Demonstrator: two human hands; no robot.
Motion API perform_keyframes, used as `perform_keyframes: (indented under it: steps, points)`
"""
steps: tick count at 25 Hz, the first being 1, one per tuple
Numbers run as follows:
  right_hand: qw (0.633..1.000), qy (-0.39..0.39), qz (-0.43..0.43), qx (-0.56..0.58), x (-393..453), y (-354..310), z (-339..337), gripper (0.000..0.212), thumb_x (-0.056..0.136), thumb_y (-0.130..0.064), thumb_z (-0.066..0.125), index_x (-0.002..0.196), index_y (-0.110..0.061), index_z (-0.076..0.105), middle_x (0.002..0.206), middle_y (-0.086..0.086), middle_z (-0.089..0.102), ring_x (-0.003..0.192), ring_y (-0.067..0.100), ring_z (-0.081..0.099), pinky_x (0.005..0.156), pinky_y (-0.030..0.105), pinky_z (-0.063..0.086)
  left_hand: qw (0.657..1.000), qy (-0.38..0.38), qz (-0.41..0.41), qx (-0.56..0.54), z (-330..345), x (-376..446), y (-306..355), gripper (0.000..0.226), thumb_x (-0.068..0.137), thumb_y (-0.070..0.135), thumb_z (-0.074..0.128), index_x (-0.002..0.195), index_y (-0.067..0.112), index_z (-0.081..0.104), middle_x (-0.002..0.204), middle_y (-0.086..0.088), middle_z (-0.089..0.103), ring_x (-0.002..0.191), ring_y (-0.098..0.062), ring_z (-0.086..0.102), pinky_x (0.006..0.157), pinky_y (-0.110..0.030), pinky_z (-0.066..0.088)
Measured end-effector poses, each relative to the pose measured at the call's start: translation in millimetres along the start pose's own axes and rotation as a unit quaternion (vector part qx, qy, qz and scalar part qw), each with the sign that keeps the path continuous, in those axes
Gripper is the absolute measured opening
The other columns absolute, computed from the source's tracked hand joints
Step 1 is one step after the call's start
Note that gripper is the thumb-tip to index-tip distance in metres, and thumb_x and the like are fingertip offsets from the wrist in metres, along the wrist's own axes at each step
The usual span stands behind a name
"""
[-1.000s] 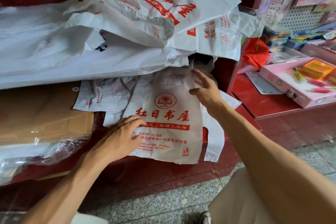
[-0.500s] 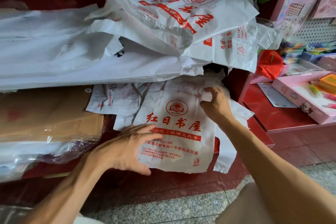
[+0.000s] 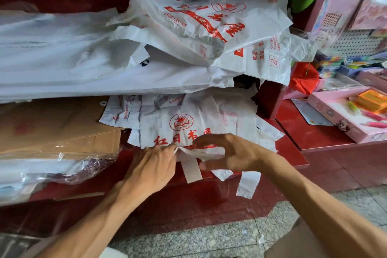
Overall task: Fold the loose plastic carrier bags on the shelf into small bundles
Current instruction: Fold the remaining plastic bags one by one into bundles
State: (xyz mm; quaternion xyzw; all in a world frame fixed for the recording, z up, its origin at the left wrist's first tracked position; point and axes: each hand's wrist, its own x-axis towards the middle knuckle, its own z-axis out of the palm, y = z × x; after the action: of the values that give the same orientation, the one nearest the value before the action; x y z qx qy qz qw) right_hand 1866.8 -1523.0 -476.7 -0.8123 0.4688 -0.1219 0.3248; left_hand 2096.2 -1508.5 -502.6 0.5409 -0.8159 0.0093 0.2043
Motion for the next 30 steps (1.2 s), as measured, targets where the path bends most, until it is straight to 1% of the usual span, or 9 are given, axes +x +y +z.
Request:
perform_keyframes:
  steps: [2, 6, 10, 13, 16, 20, 23, 27, 30]
  points:
    - [0.997, -0.017, 0.003, -0.075, -3.2, 3.7, 5.3, 0.058, 0.084, -0.049, 0.070, 0.137, -0.034, 0.052, 0.132, -0.017, 0.059, 0.113, 0.005, 0.057, 0.094, 0.023, 0.046, 0.999, -0.019, -0.003, -0.049, -1.9, 1.5, -3.7, 0.030, 0.102, 0.033, 0.036, 0.076, 0.023, 0.046, 0.067, 0.000, 0.061, 0.069, -0.025, 0.065, 0.059, -0.032, 0.038]
    - [0.993, 0.071, 0.032, -0.083, -12.0, 22.5, -13.8, 0.016, 0.091, -0.018, 0.064, 0.103, -0.022, 0.074, 0.088, -0.014, 0.065, 0.073, 0.002, 0.060, 0.066, 0.016, 0.044, 0.993, -0.063, -0.018, -0.095, -7.7, 6.9, -29.2, 0.044, 0.093, 0.026, 0.060, 0.057, 0.026, 0.035, 0.048, 0.009, 0.036, 0.048, -0.008, 0.038, 0.051, -0.031, 0.029]
    - [0.985, 0.123, 0.113, 0.042, -18.4, 45.8, -28.9, 0.021, 0.091, -0.017, 0.067, 0.070, -0.013, 0.065, 0.061, -0.006, 0.056, 0.055, 0.008, 0.050, 0.055, 0.023, 0.044, 0.946, -0.100, -0.138, -0.276, -11.0, 7.1, -45.4, 0.017, 0.081, 0.014, 0.076, 0.078, 0.029, 0.070, 0.076, 0.013, 0.071, 0.075, -0.007, 0.065, 0.067, -0.026, 0.046]
    - [0.962, 0.184, 0.156, 0.125, -16.6, 52.4, -27.8, 0.020, 0.093, -0.021, 0.065, 0.079, -0.008, 0.070, 0.066, 0.003, 0.058, 0.059, 0.018, 0.051, 0.056, 0.030, 0.045, 0.895, -0.046, -0.247, -0.368, -10.9, 7.6, -45.0, 0.003, 0.083, 0.023, 0.076, 0.086, 0.021, 0.075, 0.087, 0.001, 0.074, 0.083, -0.017, 0.068, 0.072, -0.026, 0.044]
    - [0.954, 0.196, 0.190, 0.120, -11.9, 52.6, -22.0, 0.021, 0.096, -0.022, 0.060, 0.078, -0.015, 0.068, 0.065, -0.001, 0.056, 0.056, 0.015, 0.048, 0.049, 0.021, 0.038, 0.856, -0.058, -0.295, -0.420, -11.3, 6.8, -39.4, 0.009, 0.082, 0.024, 0.077, 0.090, 0.021, 0.074, 0.090, 0.008, 0.074, 0.090, -0.006, 0.066, 0.072, -0.017, 0.044]
    - [0.954, 0.199, 0.224, 0.012, -2.3, 53.9, -16.7, 0.040, 0.098, -0.024, 0.054, 0.061, -0.014, 0.041, 0.062, 0.000, 0.044, 0.053, 0.015, 0.040, 0.049, 0.024, 0.032, 0.889, -0.110, -0.297, -0.331, 1.8, 2.1, -47.5, 0.008, 0.086, 0.031, 0.073, 0.087, 0.024, 0.075, 0.093, 0.000, 0.076, 0.095, -0.022, 0.070, 0.086, -0.040, 0.054]
    - [0.950, 0.196, 0.242, -0.036, 3.3, 54.2, -13.2, 0.036, 0.100, -0.025, 0.048, 0.068, -0.009, 0.044, 0.067, 0.002, 0.045, 0.055, 0.015, 0.042, 0.047, 0.026, 0.030, 0.874, -0.142, -0.302, -0.354, 3.6, 1.8, -47.1, 0.027, 0.075, 0.044, 0.081, 0.089, 0.021, 0.075, 0.088, 0.006, 0.076, 0.087, -0.013, 0.070, 0.081, -0.032, 0.054]
    - [0.935, 0.204, 0.275, -0.094, 9.2, 54.5, -9.2, 0.029, 0.100, -0.026, 0.045, 0.092, -0.002, 0.060, 0.084, 0.009, 0.056, 0.073, 0.024, 0.055, 0.058, 0.029, 0.039, 0.921, -0.101, -0.292, -0.236, 14.0, 3.7, -50.1, 0.026, 0.085, 0.032, 0.072, 0.070, 0.013, 0.065, 0.055, 0.004, 0.059, 0.054, -0.016, 0.053, 0.058, -0.028, 0.037]
    - [0.926, 0.219, 0.282, -0.124, 12.7, 59.2, -5.1, 0.025, 0.100, -0.027, 0.044, 0.090, -0.007, 0.056, 0.092, 0.012, 0.061, 0.079, 0.027, 0.056, 0.066, 0.030, 0.041, 0.909, -0.092, -0.301, -0.273, 16.9, 5.5, -51.3, 0.034, 0.080, 0.043, 0.076, 0.073, 0.013, 0.061, 0.055, 0.001, 0.059, 0.053, -0.015, 0.050, 0.060, -0.029, 0.035]
